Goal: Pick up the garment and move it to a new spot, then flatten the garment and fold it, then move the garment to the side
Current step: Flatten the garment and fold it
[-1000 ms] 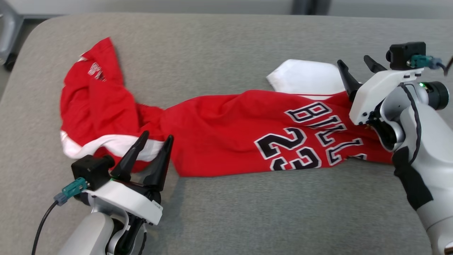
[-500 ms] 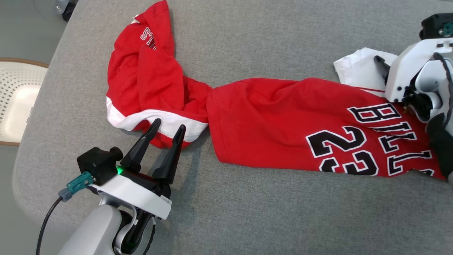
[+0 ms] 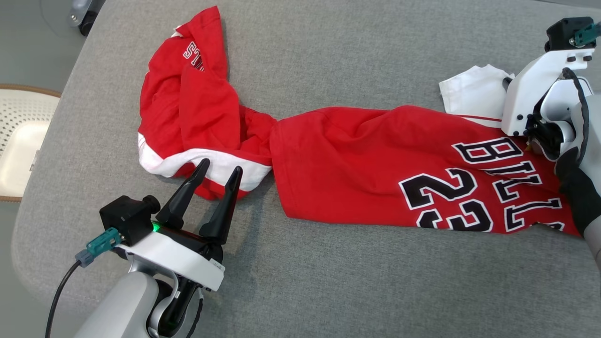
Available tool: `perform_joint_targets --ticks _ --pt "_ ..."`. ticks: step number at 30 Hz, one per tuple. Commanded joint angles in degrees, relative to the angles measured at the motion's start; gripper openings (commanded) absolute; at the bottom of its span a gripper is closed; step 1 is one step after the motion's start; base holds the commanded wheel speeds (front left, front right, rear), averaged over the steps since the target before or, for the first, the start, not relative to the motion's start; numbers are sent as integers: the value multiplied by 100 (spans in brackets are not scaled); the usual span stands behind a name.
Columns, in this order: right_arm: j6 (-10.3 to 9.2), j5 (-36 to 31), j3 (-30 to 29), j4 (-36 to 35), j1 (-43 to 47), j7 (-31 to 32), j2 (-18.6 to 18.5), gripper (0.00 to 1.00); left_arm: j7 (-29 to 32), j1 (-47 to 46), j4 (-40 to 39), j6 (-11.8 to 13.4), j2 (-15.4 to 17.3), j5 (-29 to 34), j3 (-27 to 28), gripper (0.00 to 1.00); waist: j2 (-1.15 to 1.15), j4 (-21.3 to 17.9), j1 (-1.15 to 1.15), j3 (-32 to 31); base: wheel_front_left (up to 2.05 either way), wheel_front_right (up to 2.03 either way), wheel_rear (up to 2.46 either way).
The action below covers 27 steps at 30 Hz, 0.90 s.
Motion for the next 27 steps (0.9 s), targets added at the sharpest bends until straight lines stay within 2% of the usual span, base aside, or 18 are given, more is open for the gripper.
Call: perform_joint_targets --ticks 1,8,11,13,18,20,23,27 --pt "1 -20 16 -40 44 -124 -26 0 -6 -46 9 17 30 -3 4 100 0 -46 0 -59 0 0 0" --pt "1 136 285 -486 353 -1014 133 0 29 184 -4 138 79 24 -31 100 0 -383 0 -611 0 0 0" --pt "1 398 583 -894 656 -1138 195 0 82 307 -41 234 122 14 -35 100 0 -587 0 -938 0 0 0" --pt "1 628 819 -1275 896 -1207 111 0 116 446 -75 318 155 -8 -26 100 0 -743 0 -1158 0 0 0" --pt "2 1270 1340 -2416 1668 -1136 -297 0 228 804 -219 548 269 -54 8 100 0 -1111 0 -1634 0 0 0" --pt "1 1556 1479 -2962 2017 -1001 -579 0 273 940 -273 637 320 -68 27 100 0 -1235 0 -1793 0 0 0" --pt "1 2019 1538 -3846 2668 -762 -951 0 321 1089 -394 737 376 -89 37 100 0 -1399 0 -1943 0 0 0" --pt "1 2575 1327 -4967 3634 -393 -1430 0 402 1244 -525 838 447 -103 37 100 0 -1529 0 -2021 0 0 0"
